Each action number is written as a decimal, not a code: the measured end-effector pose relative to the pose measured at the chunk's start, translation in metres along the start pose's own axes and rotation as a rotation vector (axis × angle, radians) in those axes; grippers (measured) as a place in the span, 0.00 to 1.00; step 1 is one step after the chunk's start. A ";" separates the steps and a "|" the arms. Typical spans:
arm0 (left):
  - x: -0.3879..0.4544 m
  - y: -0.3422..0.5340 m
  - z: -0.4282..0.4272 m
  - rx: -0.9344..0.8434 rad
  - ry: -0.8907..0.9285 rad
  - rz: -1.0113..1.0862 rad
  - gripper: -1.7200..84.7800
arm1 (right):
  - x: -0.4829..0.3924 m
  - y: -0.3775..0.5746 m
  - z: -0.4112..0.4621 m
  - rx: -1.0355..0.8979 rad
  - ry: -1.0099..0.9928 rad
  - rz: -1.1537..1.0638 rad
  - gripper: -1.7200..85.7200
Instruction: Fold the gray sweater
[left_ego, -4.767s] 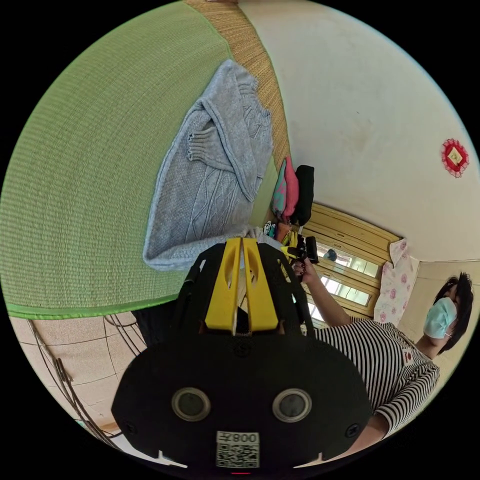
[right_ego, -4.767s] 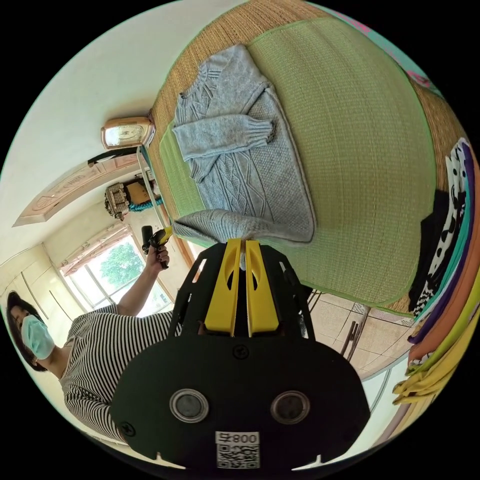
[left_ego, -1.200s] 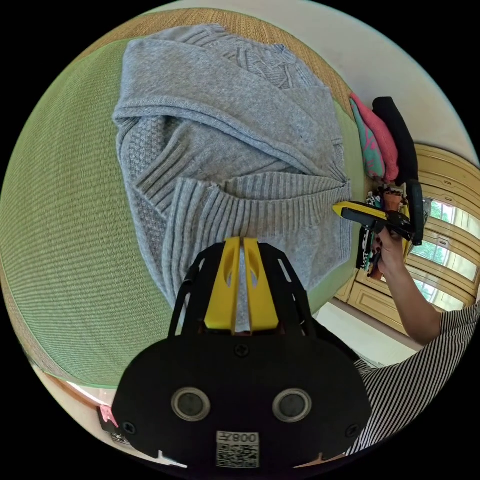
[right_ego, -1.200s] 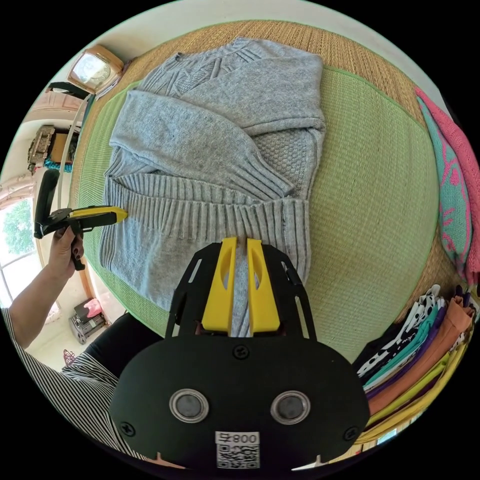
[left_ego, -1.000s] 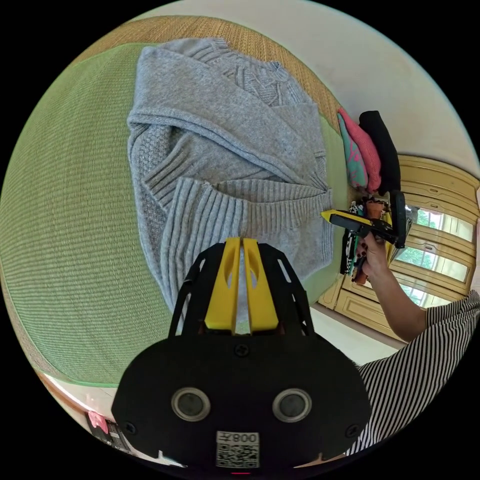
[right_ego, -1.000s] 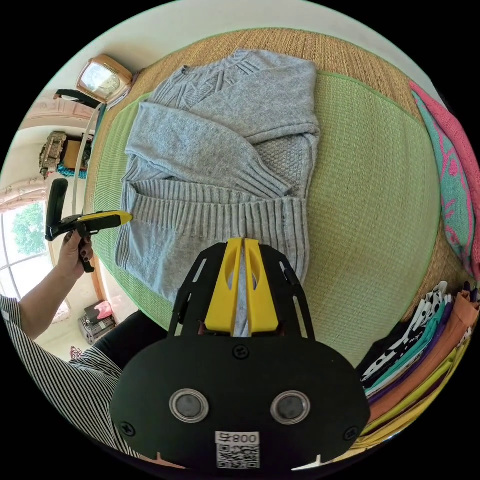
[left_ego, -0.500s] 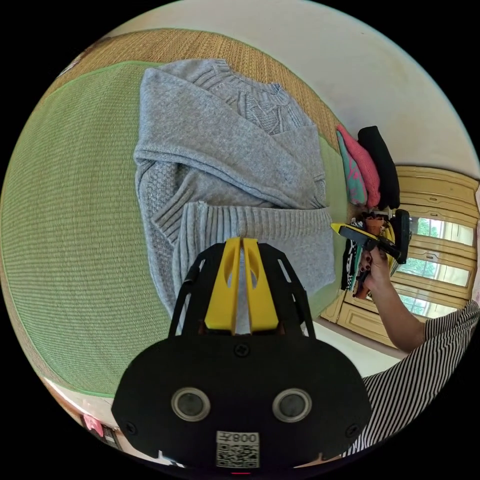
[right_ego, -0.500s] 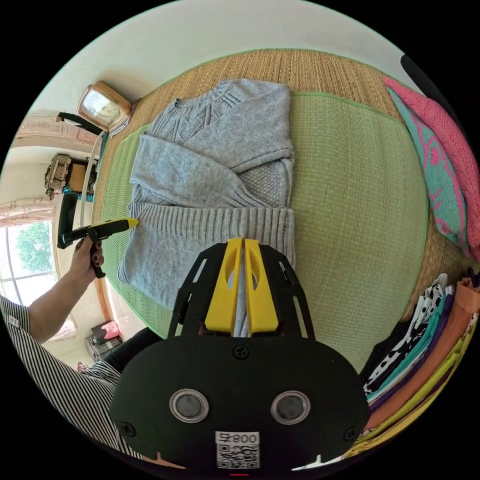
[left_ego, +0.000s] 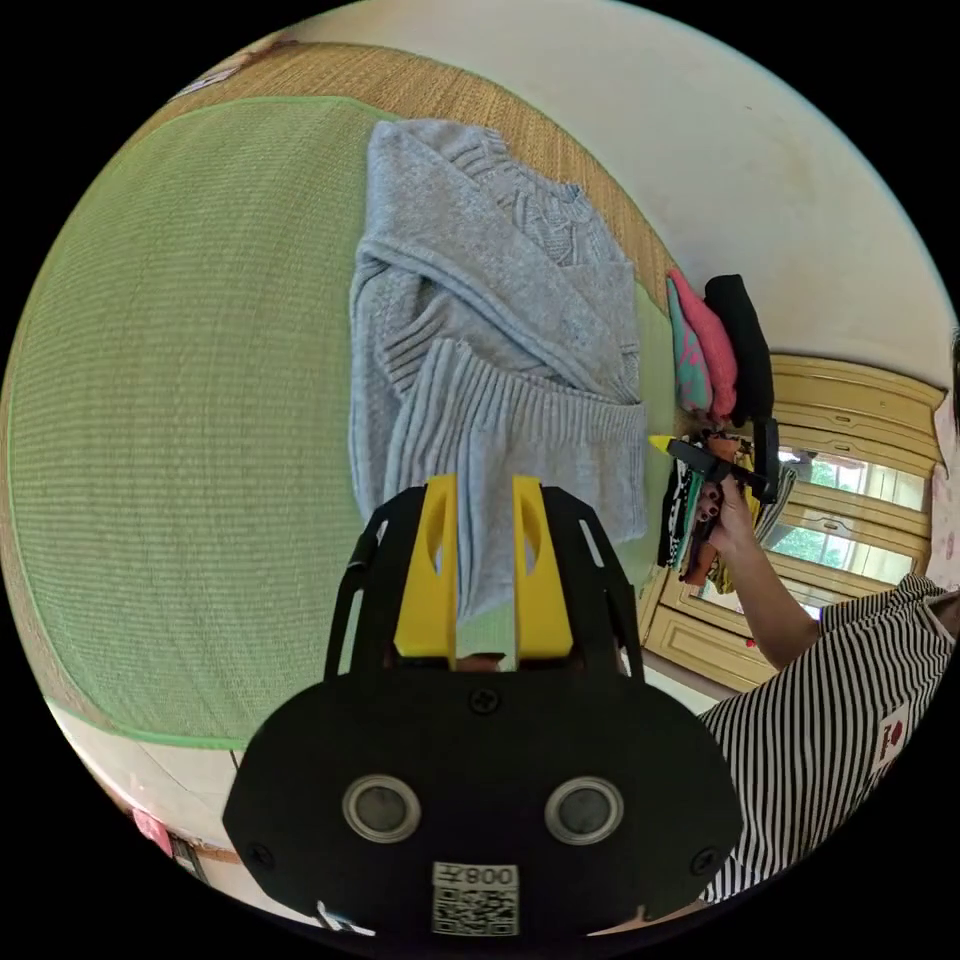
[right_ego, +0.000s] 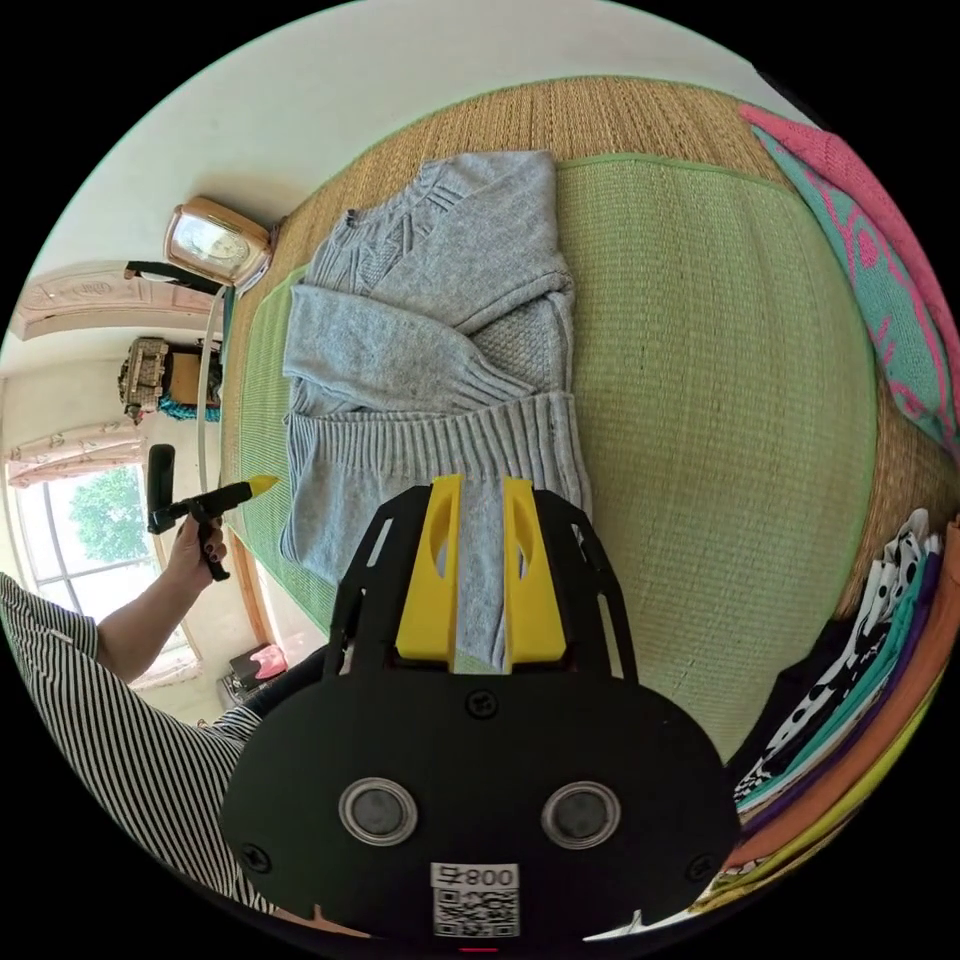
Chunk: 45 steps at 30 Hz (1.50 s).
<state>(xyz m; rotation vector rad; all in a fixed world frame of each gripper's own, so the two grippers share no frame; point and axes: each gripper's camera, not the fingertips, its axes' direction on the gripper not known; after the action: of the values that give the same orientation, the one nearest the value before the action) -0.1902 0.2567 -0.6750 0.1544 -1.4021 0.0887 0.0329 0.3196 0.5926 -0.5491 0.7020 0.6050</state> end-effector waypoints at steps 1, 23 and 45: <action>-0.012 0.009 0.003 -0.025 0.005 -0.041 0.13 | 0.003 0.006 -0.001 -0.003 0.002 0.009 0.11; -0.095 0.062 0.033 -0.140 0.113 -0.185 0.05 | 0.087 0.065 0.029 -0.304 -0.141 0.117 0.05; -0.176 0.126 0.045 -0.126 0.289 -0.348 0.14 | 0.136 0.092 0.023 -0.235 -0.226 0.291 0.12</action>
<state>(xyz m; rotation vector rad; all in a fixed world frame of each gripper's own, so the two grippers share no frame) -0.2828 0.3788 -0.8347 0.2675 -1.0725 -0.2568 0.0643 0.4423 0.4849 -0.5882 0.5015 1.0141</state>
